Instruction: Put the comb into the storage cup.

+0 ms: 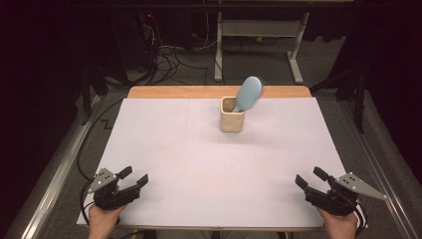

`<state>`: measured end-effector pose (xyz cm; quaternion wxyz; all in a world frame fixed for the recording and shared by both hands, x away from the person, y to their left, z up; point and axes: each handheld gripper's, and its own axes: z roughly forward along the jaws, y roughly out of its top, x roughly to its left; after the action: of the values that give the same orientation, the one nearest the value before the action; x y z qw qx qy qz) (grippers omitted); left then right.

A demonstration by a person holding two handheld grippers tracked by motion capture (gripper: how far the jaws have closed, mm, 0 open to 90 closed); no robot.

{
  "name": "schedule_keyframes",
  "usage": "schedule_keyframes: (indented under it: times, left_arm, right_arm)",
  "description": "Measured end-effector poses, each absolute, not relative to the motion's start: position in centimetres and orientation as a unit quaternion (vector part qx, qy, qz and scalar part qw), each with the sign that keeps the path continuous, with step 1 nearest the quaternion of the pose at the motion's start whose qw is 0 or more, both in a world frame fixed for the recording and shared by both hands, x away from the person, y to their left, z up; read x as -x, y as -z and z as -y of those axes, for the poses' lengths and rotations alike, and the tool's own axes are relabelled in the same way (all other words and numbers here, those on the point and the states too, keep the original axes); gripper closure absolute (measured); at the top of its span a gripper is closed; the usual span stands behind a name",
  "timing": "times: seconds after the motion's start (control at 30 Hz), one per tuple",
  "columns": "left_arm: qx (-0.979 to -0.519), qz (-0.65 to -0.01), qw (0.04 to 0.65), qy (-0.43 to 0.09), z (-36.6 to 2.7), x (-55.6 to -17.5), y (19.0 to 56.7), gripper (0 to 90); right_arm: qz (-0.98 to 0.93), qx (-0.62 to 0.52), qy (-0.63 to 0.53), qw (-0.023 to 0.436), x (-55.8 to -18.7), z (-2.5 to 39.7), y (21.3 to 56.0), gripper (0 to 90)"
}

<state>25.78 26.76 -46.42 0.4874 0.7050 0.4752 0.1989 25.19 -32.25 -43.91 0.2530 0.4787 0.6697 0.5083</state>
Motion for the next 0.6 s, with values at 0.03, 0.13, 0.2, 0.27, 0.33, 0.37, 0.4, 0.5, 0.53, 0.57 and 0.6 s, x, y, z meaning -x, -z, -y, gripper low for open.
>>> schedule_keyframes:
  times: [0.03,0.13,0.2,0.27,0.33,0.37,0.4,0.5,0.53,0.57,0.6]
  left_arm:
    - [-0.705,-0.475,0.487,-0.198,-26.8,-25.8,46.4,29.1]
    - [-0.705,-0.476,0.487,-0.198,-26.8,-25.8,46.4,29.1]
    - [-0.706,-0.475,0.487,-0.197,-26.8,-25.8,46.4,29.1]
    - [-0.706,-0.475,0.487,-0.198,-26.8,-25.8,46.4,29.1]
    - [-0.705,-0.476,0.487,-0.197,-26.8,-25.8,46.4,29.1]
    - [-0.705,-0.476,0.487,-0.196,-26.8,-25.8,46.4,29.1]
    - [-0.706,-0.476,0.487,-0.196,-26.8,-25.9,46.5,29.0]
    - [-0.706,-0.476,0.487,-0.195,-26.8,-25.9,46.5,29.1]
    - [-0.706,-0.476,0.487,-0.195,-26.8,-25.9,46.5,29.0]
    - [-0.706,-0.477,0.487,-0.195,-26.8,-25.9,46.5,29.0]
    - [-0.706,-0.477,0.486,-0.195,-26.8,-25.9,46.5,29.0]
  right_arm:
    - [-0.669,-0.479,-0.508,0.254,-25.2,32.3,44.0,25.4]
    - [-0.667,-0.481,-0.507,0.257,-25.1,32.5,44.1,25.3]
    - [-0.666,-0.482,-0.507,0.259,-25.1,32.6,44.3,25.2]
    - [-0.666,-0.484,-0.505,0.259,-25.0,32.7,44.4,25.0]
    - [-0.666,-0.485,-0.505,0.259,-25.0,32.7,44.6,24.9]
    - [-0.667,-0.484,-0.504,0.259,-24.9,32.7,44.7,24.9]
    - [-0.667,-0.484,-0.504,0.26,-24.9,32.7,44.7,24.9]
    - [-0.667,-0.485,-0.502,0.259,-24.8,32.8,45.0,24.6]
    - [-0.668,-0.486,-0.501,0.259,-24.8,32.8,45.1,24.5]
    - [-0.668,-0.486,-0.5,0.258,-24.7,32.8,45.1,24.5]
    - [-0.669,-0.486,-0.5,0.258,-24.7,32.8,45.2,24.5]
